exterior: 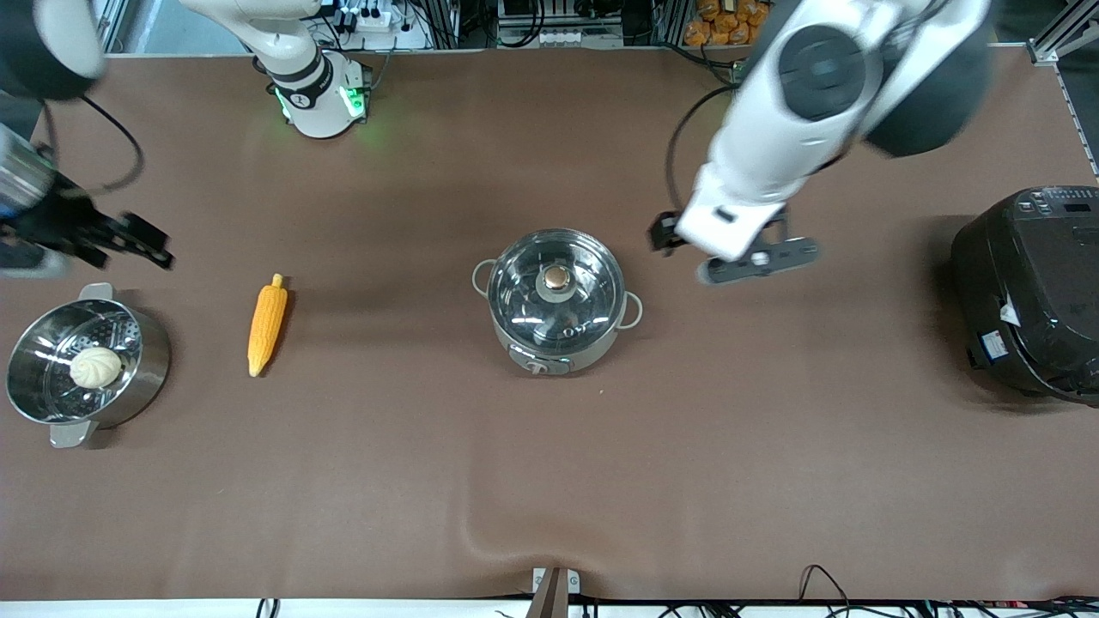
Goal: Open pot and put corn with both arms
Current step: 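Lower the left gripper onto the lid knob while the right gripper reaches the corn, then grasp the lid knob with the left gripper while the right gripper grasps the corn, then lift the lid off with the left gripper while the right gripper carries corn, then lower the corn into the pot and open the right gripper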
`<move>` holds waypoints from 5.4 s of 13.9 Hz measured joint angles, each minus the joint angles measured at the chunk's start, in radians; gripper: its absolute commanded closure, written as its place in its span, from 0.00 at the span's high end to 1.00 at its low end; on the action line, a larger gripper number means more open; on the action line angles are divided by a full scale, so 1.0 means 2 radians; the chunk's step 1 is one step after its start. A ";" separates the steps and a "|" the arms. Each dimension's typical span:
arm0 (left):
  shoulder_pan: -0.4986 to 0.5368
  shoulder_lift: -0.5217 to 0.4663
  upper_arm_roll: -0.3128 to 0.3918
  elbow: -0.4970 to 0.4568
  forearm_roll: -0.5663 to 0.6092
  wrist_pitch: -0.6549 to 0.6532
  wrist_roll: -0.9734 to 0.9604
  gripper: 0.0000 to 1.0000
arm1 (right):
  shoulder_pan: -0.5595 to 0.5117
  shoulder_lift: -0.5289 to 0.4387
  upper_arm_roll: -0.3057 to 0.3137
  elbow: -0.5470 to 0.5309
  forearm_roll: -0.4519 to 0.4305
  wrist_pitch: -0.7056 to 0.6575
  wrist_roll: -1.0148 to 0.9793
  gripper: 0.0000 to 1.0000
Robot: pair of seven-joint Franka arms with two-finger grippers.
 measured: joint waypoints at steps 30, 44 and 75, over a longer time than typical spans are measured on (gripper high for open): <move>-0.146 0.149 0.043 0.008 0.000 0.166 -0.115 0.63 | -0.004 0.202 -0.002 -0.139 -0.001 0.280 -0.015 0.01; -0.112 0.096 0.052 0.028 0.000 0.127 -0.111 0.00 | 0.229 0.149 0.010 0.016 0.013 0.081 0.302 0.03; 0.180 0.008 0.053 -0.390 0.050 0.404 0.219 1.00 | 0.197 0.202 -0.025 0.174 -0.027 0.005 0.243 1.00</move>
